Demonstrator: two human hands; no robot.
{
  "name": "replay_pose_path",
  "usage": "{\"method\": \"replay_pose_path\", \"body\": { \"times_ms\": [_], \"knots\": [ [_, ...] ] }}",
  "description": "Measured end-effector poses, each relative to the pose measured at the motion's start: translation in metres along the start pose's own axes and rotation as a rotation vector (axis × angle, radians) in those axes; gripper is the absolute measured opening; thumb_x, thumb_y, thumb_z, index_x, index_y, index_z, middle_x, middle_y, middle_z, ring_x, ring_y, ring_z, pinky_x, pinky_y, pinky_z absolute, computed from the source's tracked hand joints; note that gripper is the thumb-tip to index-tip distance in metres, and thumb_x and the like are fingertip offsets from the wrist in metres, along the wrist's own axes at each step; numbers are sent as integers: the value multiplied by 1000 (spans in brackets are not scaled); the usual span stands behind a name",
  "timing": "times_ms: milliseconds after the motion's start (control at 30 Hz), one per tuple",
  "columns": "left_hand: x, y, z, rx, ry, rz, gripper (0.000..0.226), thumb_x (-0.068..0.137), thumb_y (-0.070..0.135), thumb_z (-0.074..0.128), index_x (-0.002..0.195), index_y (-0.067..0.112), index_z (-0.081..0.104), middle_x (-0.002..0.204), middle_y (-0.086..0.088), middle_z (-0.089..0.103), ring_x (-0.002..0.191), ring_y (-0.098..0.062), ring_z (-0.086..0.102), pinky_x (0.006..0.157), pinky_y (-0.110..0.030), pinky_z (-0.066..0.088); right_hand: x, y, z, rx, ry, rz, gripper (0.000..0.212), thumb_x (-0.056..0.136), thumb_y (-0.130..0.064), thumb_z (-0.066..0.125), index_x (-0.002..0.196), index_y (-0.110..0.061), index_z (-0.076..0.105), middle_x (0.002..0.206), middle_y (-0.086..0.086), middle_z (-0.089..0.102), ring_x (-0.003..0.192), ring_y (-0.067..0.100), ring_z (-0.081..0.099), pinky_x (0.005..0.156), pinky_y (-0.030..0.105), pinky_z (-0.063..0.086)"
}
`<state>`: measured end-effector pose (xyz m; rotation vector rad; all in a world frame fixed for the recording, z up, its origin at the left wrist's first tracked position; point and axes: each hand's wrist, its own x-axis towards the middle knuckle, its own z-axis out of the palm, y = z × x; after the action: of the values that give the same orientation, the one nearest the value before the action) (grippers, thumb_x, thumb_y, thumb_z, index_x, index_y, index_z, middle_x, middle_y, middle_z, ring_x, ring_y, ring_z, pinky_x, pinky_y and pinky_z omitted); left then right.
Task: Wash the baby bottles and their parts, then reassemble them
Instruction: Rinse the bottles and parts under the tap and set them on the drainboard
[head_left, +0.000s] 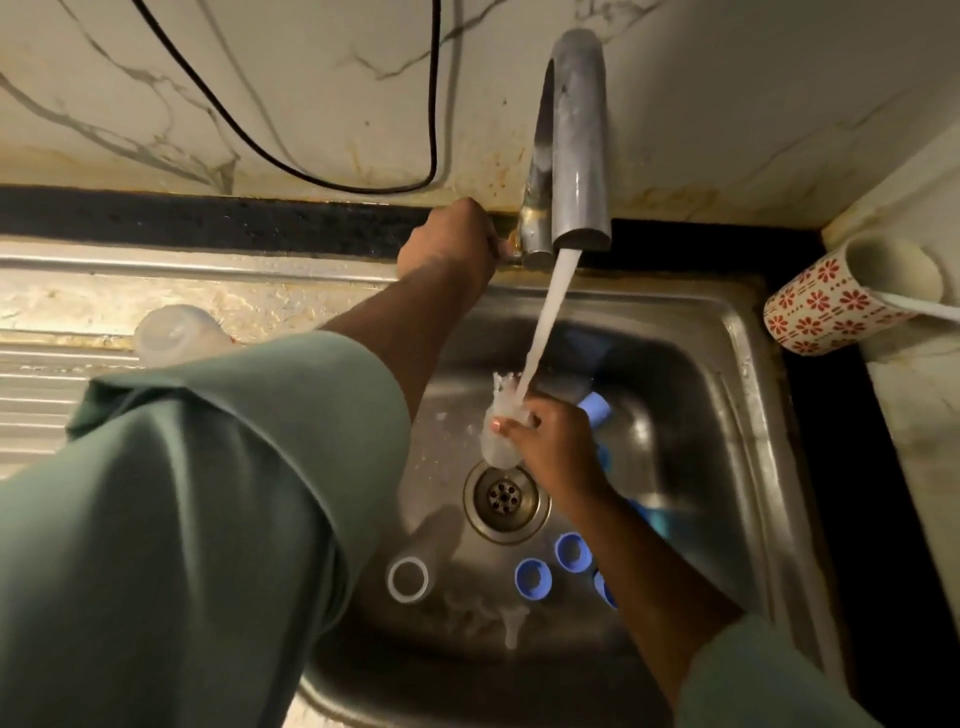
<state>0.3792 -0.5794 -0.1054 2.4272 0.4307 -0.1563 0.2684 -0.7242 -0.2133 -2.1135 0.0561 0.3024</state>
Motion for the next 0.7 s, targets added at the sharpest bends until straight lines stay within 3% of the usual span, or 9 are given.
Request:
{"method": "replay_pose_path", "body": {
  "times_ms": [67, 167, 267, 333, 433, 500, 567, 633, 700],
  "knots": [
    [1, 1, 0, 8, 19, 2, 24, 95, 26, 67, 115, 14, 62, 110, -10, 69, 100, -30, 66, 89, -43, 54, -1, -3, -3, -30, 82, -49, 38, 88, -22, 69, 122, -6, 62, 109, 5, 68, 102, 15, 63, 80, 8, 44],
    [0, -1, 3, -12, 25, -4, 20, 95, 27, 67, 110, 15, 63, 108, -9, 69, 98, -30, 67, 91, -46, 55, -3, -4, -6, -34, 20, -3, 41, 87, -25, 70, 124, -9, 61, 118, 4, 65, 110, 17, 61, 92, 30, 50],
    [1, 0, 4, 1, 48, 8, 15, 95, 23, 66, 108, 16, 62, 107, -9, 68, 96, -29, 66, 91, -47, 55, -1, -5, -7, -2, 79, -28, 40, 86, -24, 71, 123, -10, 62, 117, 0, 64, 108, 14, 61, 91, 28, 50],
    [-1, -3, 5, 11, 42, 12, 14, 96, 23, 64, 108, 16, 62, 105, -8, 69, 94, -29, 66, 89, -47, 56, 2, -5, -7, -25, 10, 21, 40, 87, -22, 71, 122, -6, 61, 118, 7, 65, 108, 19, 61, 91, 30, 50],
    [1, 1, 1, 23, 43, 17, 4, 96, 23, 62, 98, 21, 60, 103, -7, 69, 93, -29, 67, 88, -46, 56, 10, -3, -6, 29, 12, 49, 44, 85, -23, 72, 125, -11, 60, 112, 0, 63, 103, 13, 60, 81, 16, 47],
    [-3, -2, 2, 37, 27, 12, 2, 96, 22, 60, 97, 21, 59, 105, -8, 69, 96, -31, 66, 89, -46, 55, 10, 2, -5, -39, -62, 69, 37, 84, -20, 73, 117, -7, 63, 107, -4, 64, 99, 9, 62, 84, 5, 41],
    [-1, 0, 1, 35, 37, 17, 9, 95, 20, 60, 104, 18, 63, 108, -9, 68, 97, -33, 65, 89, -46, 55, 15, 7, -5, -18, -61, 71, 27, 83, -20, 74, 107, -11, 67, 91, -14, 63, 87, 0, 63, 68, -5, 37],
    [0, -4, 3, 43, 41, 28, 13, 95, 19, 60, 107, 17, 64, 108, -9, 67, 93, -31, 64, 86, -44, 54, 22, 11, -2, 31, -158, 123, 19, 81, -17, 75, 98, -10, 69, 85, -9, 65, 87, 14, 67, 60, 3, 44],
    [1, -4, 4, 42, 33, 28, 16, 96, 20, 61, 111, 16, 64, 106, -8, 67, 89, -27, 63, 83, -43, 55, 26, 19, -1, 94, -141, 157, 21, 80, -16, 76, 99, -10, 70, 91, -2, 69, 90, 19, 67, 74, 20, 53]
  ]
}}
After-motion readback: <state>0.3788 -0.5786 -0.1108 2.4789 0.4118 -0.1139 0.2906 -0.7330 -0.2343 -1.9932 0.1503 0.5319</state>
